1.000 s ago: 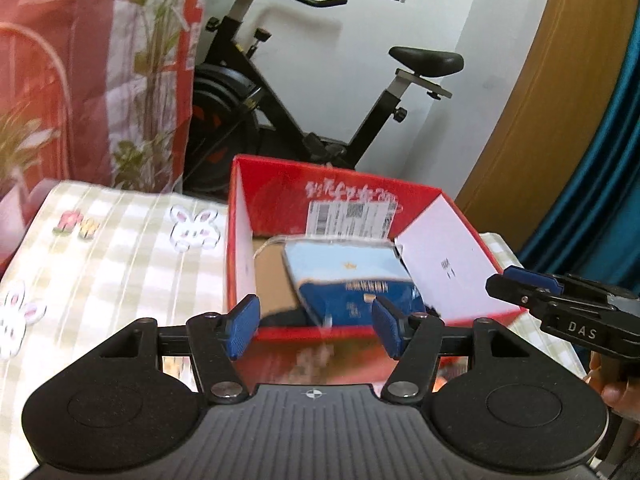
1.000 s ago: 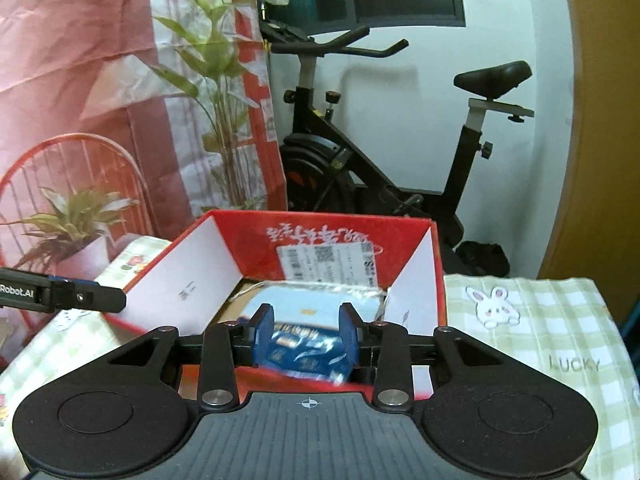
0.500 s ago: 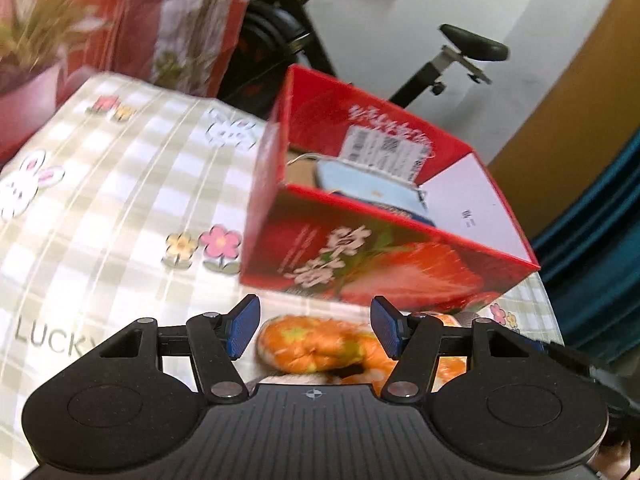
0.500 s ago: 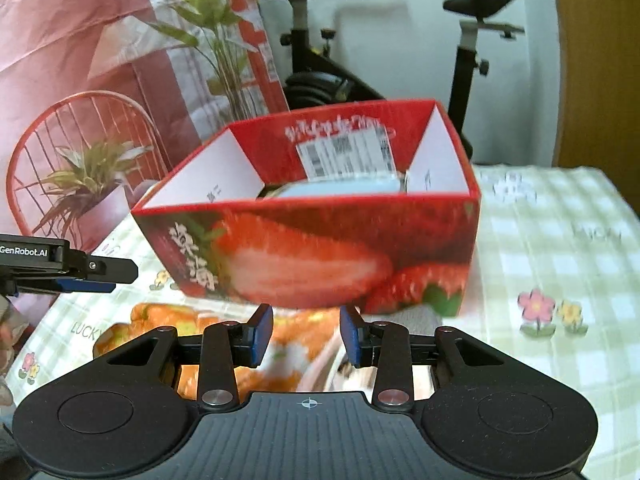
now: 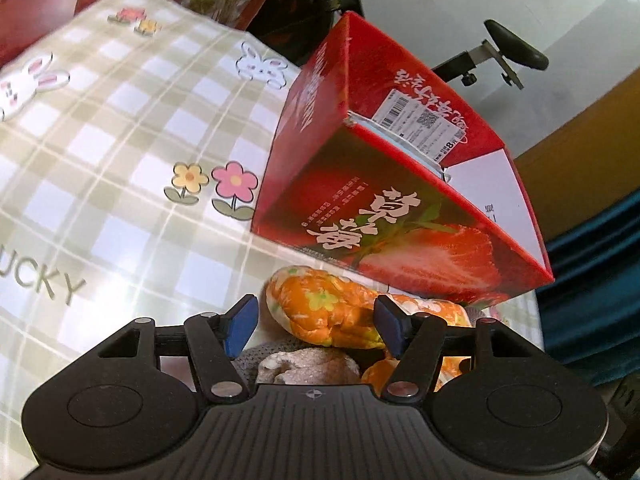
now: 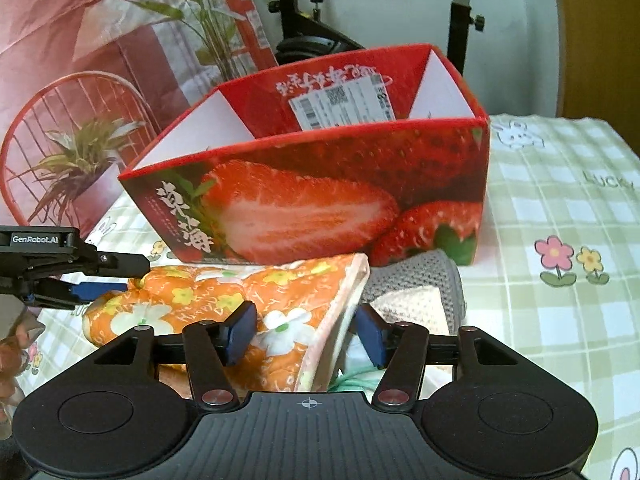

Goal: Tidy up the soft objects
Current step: 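Lower both grippers to the orange floral cloth and close on it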

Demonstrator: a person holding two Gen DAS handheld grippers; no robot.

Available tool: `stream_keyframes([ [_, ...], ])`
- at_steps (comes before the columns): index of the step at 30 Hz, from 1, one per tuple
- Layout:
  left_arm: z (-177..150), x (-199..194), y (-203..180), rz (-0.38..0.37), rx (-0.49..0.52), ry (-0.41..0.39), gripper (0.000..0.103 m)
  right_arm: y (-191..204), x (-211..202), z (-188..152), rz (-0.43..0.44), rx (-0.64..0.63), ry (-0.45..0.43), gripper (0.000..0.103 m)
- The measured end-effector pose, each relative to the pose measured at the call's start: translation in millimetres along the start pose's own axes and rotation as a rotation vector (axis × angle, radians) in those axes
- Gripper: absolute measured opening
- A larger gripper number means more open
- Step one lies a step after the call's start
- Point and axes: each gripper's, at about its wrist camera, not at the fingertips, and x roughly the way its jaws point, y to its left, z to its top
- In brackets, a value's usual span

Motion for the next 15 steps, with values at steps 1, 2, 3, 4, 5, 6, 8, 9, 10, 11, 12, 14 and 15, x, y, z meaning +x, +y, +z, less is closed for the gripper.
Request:
stream_keyframes([
  [1,-0.1,1.6,1.7,-0.011,-0.014,0.006,0.067,-1.2,0.7,-0.6,0.003,0.003,0.002,0.053],
  [2,0.8,4.2,2.5,-0.021,-0.028,0.011,0.067,-1.4,1.1,-1.0,0.005,0.004,0.003,0.053],
  [3,1.5,6.7,3.1,-0.032,-0.044,0.015,0.067,-1.2,1.5,-1.4,0.009,0.004,0.005,0.053],
  [4,1.6,8.9,4.3,-0.044,-0.057,0.019,0.067,-1.4,1.9,-1.0,0.013,0.004,0.006,0.052],
  [5,2.1,11.5,5.0,-0.055,-0.071,0.024,0.067,-1.4,2.4,-1.0,0.015,0.006,0.008,0.051],
  [6,2.4,13.9,4.8,-0.062,-0.080,0.029,0.067,-1.1,2.7,-1.0,0.015,0.007,0.009,0.050],
  [8,1.6,17.8,3.5,-0.069,-0.083,0.031,0.065,-0.3,2.4,-1.0,0.015,0.002,0.010,0.045],
  [9,1.2,18.3,2.0,-0.068,-0.077,0.027,0.064,0.7,1.9,-0.8,0.012,-0.001,0.010,0.041],
  [10,0.9,18.2,0.5,-0.066,-0.069,0.022,0.058,0.9,1.3,-0.6,0.011,-0.004,0.009,0.039],
  [11,1.1,18.2,-0.2,-0.068,-0.062,0.020,0.051,1.3,0.7,-0.3,0.007,-0.008,0.008,0.035],
  [12,1.0,17.4,-1.4,-0.072,-0.056,0.016,0.049,1.7,0.0,0.2,0.006,-0.011,0.007,0.032],
  [14,0.5,14.6,-5.5,-0.075,-0.027,0.000,0.037,2.0,-1.6,0.4,0.007,-0.011,0.003,0.029],
  [15,0.4,13.2,-8.1,-0.070,-0.007,-0.010,0.033,2.6,-2.5,0.6,0.004,-0.013,0.001,0.025],
])
